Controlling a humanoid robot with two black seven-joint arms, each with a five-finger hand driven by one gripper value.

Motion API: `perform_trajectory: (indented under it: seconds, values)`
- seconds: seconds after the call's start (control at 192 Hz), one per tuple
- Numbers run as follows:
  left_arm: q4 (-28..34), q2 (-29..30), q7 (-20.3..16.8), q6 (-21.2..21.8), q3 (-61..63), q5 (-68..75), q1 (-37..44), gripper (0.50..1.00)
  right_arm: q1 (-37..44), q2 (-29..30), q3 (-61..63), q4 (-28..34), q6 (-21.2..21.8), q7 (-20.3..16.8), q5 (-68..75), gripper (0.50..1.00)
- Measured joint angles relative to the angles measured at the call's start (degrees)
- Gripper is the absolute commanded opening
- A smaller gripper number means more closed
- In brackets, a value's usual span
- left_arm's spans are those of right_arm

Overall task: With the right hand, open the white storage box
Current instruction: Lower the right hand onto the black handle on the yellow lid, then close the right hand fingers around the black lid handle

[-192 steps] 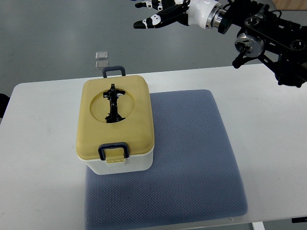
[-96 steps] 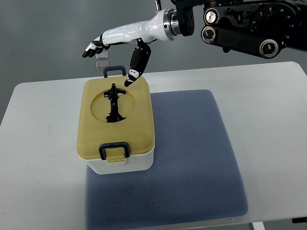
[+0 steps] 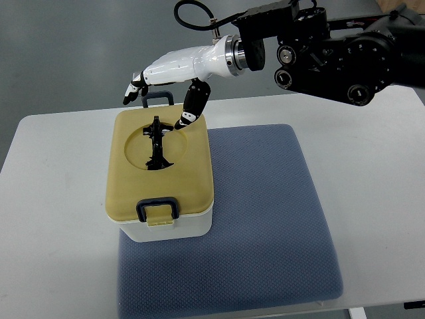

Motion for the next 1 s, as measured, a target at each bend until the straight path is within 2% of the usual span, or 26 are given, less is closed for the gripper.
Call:
perform_trajectory:
  seconds: [0.213, 0.296, 0.338, 0.385, 0.432, 0.442, 0.51, 0.515, 0.827, 0.998]
  values:
    - [0.01, 0.0, 0.0, 0.0, -0.08, 0.0, 0.0, 1.0, -1.94, 1.59, -1.25, -0.54, -2.3, 0.31, -2.01, 0.815]
    - [0.01, 0.0, 0.0, 0.0, -0.08, 0.0, 0.0, 1.0, -2.45, 1.82, -1.3, -0.68, -2.47, 0.2, -2.07, 0.791]
    - [0.01, 0.0, 0.0, 0.0, -0.08, 0.0, 0.0, 1.0, -2.75, 1.9, -1.3, -0.74, -2.58, 0.18, -2.09, 0.736]
    - [0.01, 0.0, 0.0, 0.0, -0.08, 0.0, 0.0, 1.0, -3.07, 2.05, -1.34, -0.78, -2.76, 0.13, -2.09, 0.699]
    - [0.01, 0.0, 0.0, 0.0, -0.08, 0.0, 0.0, 1.0, -3.32, 2.24, -1.36, -0.8, -2.9, 0.11, -2.09, 0.613]
    - [0.01, 0.0, 0.0, 0.0, -0.08, 0.0, 0.0, 1.0, -3.37, 2.28, -1.36, -0.8, -2.93, 0.1, -2.1, 0.613]
    - [0.01, 0.0, 0.0, 0.0, -0.08, -0.01, 0.0, 1.0, -3.65, 2.54, -1.51, -0.8, -3.17, 0.1, -2.09, 0.519]
    - [0.01, 0.0, 0.0, 0.0, -0.08, -0.01, 0.0, 1.0, -3.66, 2.55, -1.52, -0.8, -3.2, 0.1, -2.09, 0.501]
    - [0.06, 0.0, 0.0, 0.0, 0.0, -0.01, 0.0, 1.0, -3.69, 2.61, -1.31, -0.73, -4.07, 0.05, -1.16, 0.5]
    - [0.1, 0.0, 0.0, 0.0, 0.0, -0.01, 0.0, 1.0, -0.26, 0.26, 0.1, 0.18, -3.41, 0.05, -0.72, 0.5]
